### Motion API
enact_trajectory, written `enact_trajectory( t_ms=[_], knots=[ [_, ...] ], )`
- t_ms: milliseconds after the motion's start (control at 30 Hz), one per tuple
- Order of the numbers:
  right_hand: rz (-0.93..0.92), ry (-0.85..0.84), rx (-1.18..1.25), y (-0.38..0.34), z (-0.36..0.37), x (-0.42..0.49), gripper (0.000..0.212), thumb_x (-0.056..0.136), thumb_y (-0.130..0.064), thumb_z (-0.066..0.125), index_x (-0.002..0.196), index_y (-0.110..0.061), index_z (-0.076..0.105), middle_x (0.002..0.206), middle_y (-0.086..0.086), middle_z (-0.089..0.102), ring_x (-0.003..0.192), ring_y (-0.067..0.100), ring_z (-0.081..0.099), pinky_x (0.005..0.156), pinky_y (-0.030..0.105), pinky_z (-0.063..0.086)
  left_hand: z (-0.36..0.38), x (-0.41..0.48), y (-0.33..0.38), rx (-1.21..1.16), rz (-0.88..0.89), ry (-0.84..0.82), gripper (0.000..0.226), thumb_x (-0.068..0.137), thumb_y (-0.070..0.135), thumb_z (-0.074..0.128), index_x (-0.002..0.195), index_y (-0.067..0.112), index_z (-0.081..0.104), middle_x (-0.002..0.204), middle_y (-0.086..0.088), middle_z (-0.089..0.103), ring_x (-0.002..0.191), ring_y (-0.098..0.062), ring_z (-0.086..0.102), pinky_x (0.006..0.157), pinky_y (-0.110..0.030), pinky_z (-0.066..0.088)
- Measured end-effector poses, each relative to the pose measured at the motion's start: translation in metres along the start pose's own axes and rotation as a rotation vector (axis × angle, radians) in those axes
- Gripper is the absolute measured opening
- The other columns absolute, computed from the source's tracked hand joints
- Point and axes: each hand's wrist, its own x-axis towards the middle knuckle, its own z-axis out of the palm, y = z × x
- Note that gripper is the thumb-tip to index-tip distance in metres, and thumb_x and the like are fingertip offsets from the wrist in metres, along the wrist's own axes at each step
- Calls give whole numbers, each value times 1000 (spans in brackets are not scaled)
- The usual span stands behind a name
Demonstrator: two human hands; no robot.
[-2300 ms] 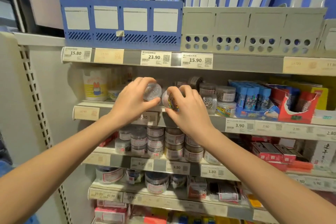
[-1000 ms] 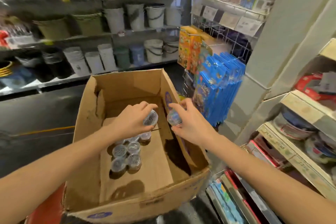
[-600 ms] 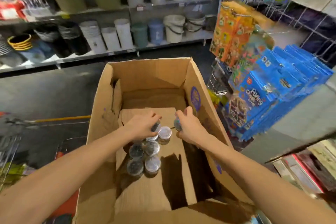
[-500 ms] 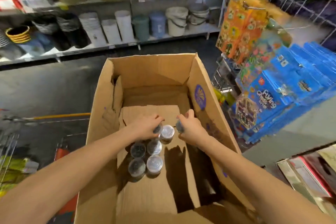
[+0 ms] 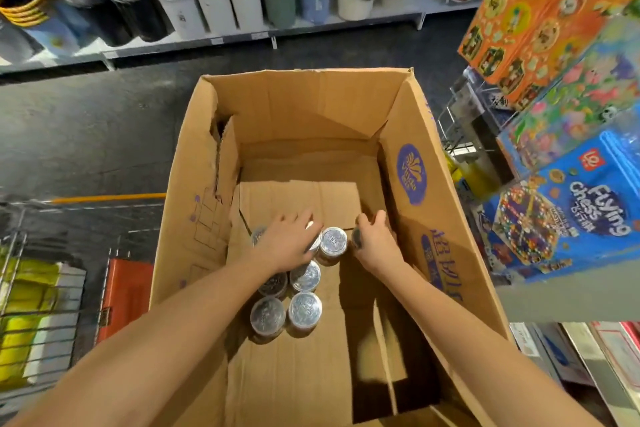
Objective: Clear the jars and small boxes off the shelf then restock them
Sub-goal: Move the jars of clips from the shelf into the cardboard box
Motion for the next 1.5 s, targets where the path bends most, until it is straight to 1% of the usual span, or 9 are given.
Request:
enact_trajectory(
  t_ms=[167,433,600,800,900,1000,1100,1300,1500],
  knots=[
    [-34,7,-21,0,12,7,36,82,-8,64,110,-10,43,112,11,34,85,30,54,68,32,46,15,-2,-2,-61,-51,-21,57,93,42,47,143,27,25,147,-8,27,123,-27,44,99,-43,40],
    [-63,-31,-27,4,25,11,32,85,-10,62,111,-8,42,113,14,36,85,30,55,74,39,51,26,-1,-4,-61,-72,-40,61,91,46,46,145,29,23,144,-11,34,124,-28,45,103,-44,35],
    [-48,-59,1,5,28,11,48,82,-14,71,119,-9,42,121,13,33,92,28,57,78,33,49,25,1,-5,-102,-77,-47,60,89,44,51,142,29,26,141,-9,36,121,-26,45,102,-42,34],
    [-65,-40,-27,5,26,14,44,83,-12,70,116,-8,41,121,15,35,90,28,57,74,32,47,25,1,-6,-114,-63,-51,59,89,43,51,142,30,27,140,-7,37,121,-25,45,103,-43,34],
    [-50,-41,-41,3,24,11,42,85,-6,63,120,-8,40,122,15,34,100,33,53,78,36,48,25,0,-6,-114,-63,-66,59,89,44,51,142,30,27,141,-8,37,122,-26,46,102,-43,34],
    [-40,-66,-53,1,20,4,51,86,-3,58,130,-11,36,127,15,33,115,33,44,88,39,47,19,0,-5,-101,-55,-90,62,89,45,51,143,31,25,141,-7,36,123,-25,44,103,-43,33],
    [-35,-76,-79,-1,10,-6,61,85,-8,63,137,-12,32,131,15,31,120,33,40,92,39,44,8,-1,-5,-95,-55,-100,67,89,48,54,145,30,23,143,-5,35,127,-24,41,106,-42,33],
    [-55,-39,-119,-7,-24,-24,66,88,-27,64,142,-15,28,135,16,31,122,35,38,97,41,40,-32,-9,5,-119,-84,-16,74,88,47,57,149,25,22,148,-6,32,133,-23,36,107,-42,35],
    [-222,131,-93,-18,-81,-79,62,89,-25,60,141,-7,30,132,19,33,118,40,40,96,47,41,-83,-27,32,-130,-30,116,70,89,49,57,146,24,27,145,-3,33,125,-20,42,96,-35,44]
  ],
)
